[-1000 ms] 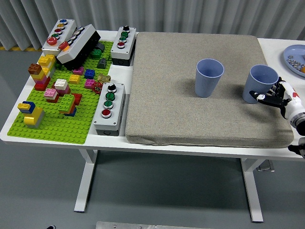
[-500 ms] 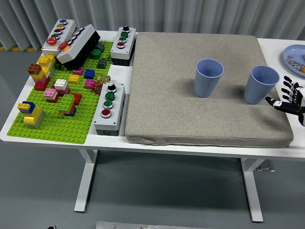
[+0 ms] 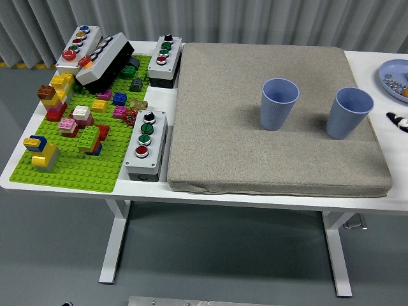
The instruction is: Pick cup pour cup place
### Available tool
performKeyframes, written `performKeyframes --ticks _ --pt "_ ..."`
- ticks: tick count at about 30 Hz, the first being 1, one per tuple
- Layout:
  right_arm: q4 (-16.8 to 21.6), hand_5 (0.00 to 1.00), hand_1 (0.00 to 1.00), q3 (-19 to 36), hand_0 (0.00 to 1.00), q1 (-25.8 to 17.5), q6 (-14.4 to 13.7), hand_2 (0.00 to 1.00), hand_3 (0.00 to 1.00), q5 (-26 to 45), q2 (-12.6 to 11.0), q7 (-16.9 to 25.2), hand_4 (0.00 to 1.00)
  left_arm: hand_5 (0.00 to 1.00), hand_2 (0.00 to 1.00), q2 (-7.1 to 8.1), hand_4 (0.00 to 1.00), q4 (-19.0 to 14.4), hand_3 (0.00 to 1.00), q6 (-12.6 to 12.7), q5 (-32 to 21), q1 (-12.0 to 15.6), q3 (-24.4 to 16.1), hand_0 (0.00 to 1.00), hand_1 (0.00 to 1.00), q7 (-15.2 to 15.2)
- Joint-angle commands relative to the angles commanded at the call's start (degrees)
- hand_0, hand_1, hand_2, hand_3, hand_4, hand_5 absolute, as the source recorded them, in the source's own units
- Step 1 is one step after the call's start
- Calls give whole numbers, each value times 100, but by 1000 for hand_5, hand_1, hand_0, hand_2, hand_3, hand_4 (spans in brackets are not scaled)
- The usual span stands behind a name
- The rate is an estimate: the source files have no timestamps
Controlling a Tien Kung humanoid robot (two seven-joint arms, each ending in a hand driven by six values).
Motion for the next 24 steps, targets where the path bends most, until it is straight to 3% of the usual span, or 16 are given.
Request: performKeyframes --ticks 3,5,6,11,12,19,24 --pt "51 481 874 88 921 381 -578 896 870 422 -120 156 821 998 813 20 516 0 723 1 -2 -7 6 809 753 -4" --pt "53 481 874 141 921 509 -795 896 870 703 -132 231 821 998 813 28 516 0 723 2 -10 -7 14 809 753 -6" --pt "36 808 784 245 862 665 -918 775 808 901 -125 257 832 998 814 37 515 0 723 5 -25 -5 31 809 753 -10" --pt "-217 808 784 455 862 1028 -1149 775 808 1452 126 369 832 998 814 57 515 0 723 13 -64 -3 78 809 753 -25" --pt "-240 998 760 465 850 1041 -1160 746 762 1468 156 375 839 998 814 57 513 0 722 14 -67 -1 79 809 754 -26" --pt "-595 998 758 733 849 1087 -1224 745 762 1116 872 284 836 998 818 19 512 0 723 35 -108 8 104 808 753 -50" --pt "-639 998 760 732 851 1109 -1195 751 769 984 1011 267 829 998 817 5 511 0 724 32 -73 20 85 809 753 -50"
